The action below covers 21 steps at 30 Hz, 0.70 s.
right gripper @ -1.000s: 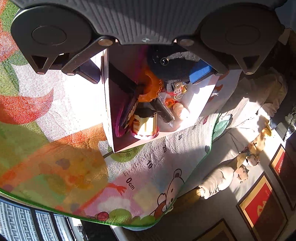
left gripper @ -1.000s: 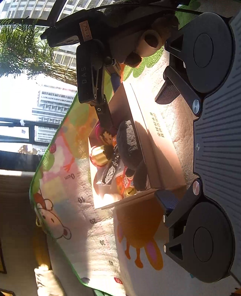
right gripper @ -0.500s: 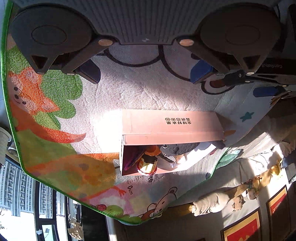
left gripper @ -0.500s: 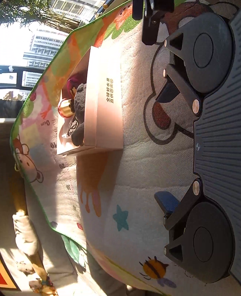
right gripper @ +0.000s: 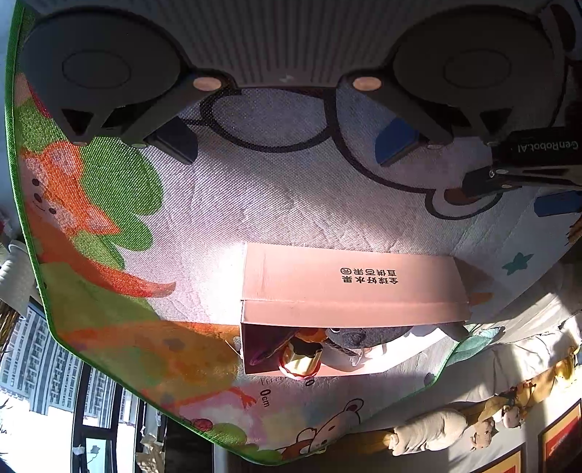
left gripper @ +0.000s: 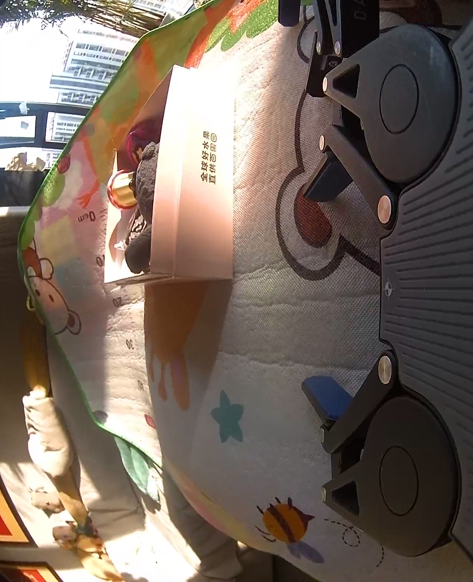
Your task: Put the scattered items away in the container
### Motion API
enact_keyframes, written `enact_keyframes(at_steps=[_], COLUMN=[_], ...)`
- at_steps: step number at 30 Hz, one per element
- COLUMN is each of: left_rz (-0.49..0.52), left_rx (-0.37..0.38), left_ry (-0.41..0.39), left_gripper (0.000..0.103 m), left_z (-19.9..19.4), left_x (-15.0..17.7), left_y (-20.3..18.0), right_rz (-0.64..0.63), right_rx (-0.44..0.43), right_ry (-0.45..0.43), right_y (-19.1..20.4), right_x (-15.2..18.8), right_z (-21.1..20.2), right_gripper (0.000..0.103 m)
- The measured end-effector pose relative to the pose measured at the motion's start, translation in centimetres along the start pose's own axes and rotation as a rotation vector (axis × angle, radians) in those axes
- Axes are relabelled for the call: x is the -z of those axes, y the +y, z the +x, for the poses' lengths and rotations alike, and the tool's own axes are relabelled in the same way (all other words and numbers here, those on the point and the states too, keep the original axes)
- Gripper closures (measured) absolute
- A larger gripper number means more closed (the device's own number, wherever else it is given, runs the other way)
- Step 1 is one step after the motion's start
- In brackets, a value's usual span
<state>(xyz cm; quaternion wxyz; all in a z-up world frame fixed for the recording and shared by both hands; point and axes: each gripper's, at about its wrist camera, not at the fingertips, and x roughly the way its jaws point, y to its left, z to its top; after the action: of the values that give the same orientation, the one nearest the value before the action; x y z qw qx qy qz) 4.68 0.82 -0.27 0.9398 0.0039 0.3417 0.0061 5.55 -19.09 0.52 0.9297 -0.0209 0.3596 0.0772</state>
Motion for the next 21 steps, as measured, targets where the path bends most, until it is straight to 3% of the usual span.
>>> enact_keyframes(at_steps=[6, 21], left_rz=[0.0, -0.002], left_rx=[-0.001, 0.002], left_ry=[-0.001, 0.0], left_gripper=[0.0, 0.0], left_z=[-0.09, -0.03], left_x=[0.02, 0.02], left_y=[-0.33, -0.16], right_rz=[0.002, 0.003], right_rx=[0.002, 0.003], right_ry=[-0.044, -0.044], right_y=[-0.09, -0.12], right_x=[0.04, 0.04], right_z=[0.46, 0.45], right_gripper=[0.0, 0.0])
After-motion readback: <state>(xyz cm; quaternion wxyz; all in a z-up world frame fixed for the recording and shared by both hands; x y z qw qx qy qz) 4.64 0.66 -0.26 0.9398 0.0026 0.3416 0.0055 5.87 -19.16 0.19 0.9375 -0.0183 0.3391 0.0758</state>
